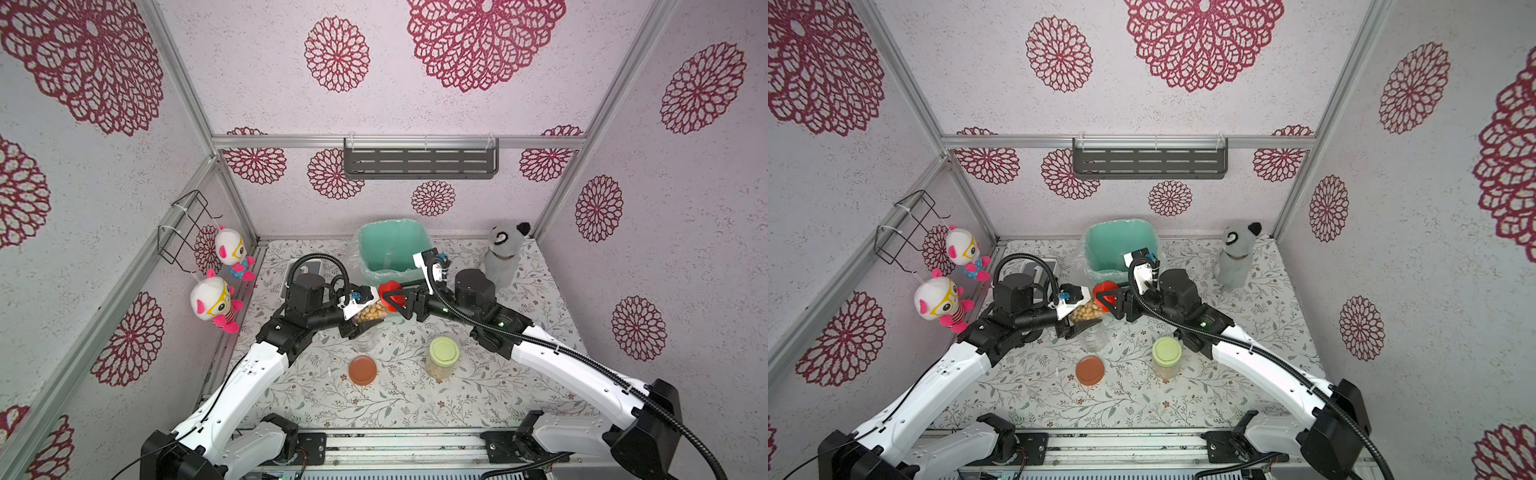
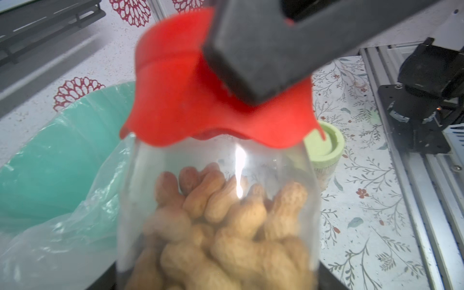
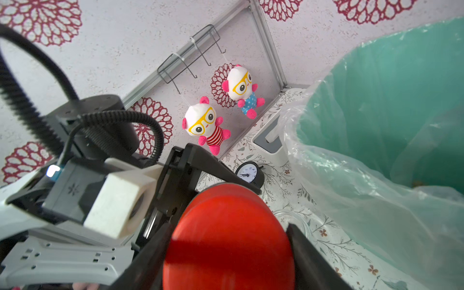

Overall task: Empty moldy peanuts from jars
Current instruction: Unscrew the lid from the jar.

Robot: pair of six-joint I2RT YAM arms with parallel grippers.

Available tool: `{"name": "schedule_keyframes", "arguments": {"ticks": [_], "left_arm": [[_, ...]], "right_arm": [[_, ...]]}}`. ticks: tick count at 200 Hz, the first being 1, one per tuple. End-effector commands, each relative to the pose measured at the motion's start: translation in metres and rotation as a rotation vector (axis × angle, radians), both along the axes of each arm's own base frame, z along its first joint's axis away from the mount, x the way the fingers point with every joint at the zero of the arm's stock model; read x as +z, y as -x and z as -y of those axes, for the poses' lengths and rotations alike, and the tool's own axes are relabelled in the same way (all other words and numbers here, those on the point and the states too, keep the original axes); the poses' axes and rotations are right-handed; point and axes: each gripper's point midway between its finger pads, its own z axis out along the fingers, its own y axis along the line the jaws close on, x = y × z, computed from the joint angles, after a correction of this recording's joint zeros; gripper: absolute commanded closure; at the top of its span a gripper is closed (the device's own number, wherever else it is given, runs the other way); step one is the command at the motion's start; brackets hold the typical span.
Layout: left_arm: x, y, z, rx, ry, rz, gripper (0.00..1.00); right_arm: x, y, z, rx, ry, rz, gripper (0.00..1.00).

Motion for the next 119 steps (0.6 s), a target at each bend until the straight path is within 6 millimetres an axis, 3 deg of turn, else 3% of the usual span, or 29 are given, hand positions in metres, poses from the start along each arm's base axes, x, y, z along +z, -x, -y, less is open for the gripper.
{"name": "schedule_keyframes", "arguments": {"ticks": [1,22,64,119], "left_arm": [[0.014,-0.003,-0.007,0.013,0.005,0.000,1.00],[0.012,0.002,-0.005,-0.020,0.006,-0.023,1.00],[0.014,0.018,0.002,-0.111,0.015,-0.077,1.00],[0.017,0.010,-0.005,-0.052,0.004,-0.038,1.00]], "right_arm": [[0.034,-0.002,0.024,0.002,0.009,0.292,1.00],[0.030,0.014,0.020,0.134,0.080,0.449,1.00],[0.024,0.024,0.025,0.310,0.142,0.651,1.00],[0.040,0.021,0.029,0.362,0.174,0.645,1.00]]}}
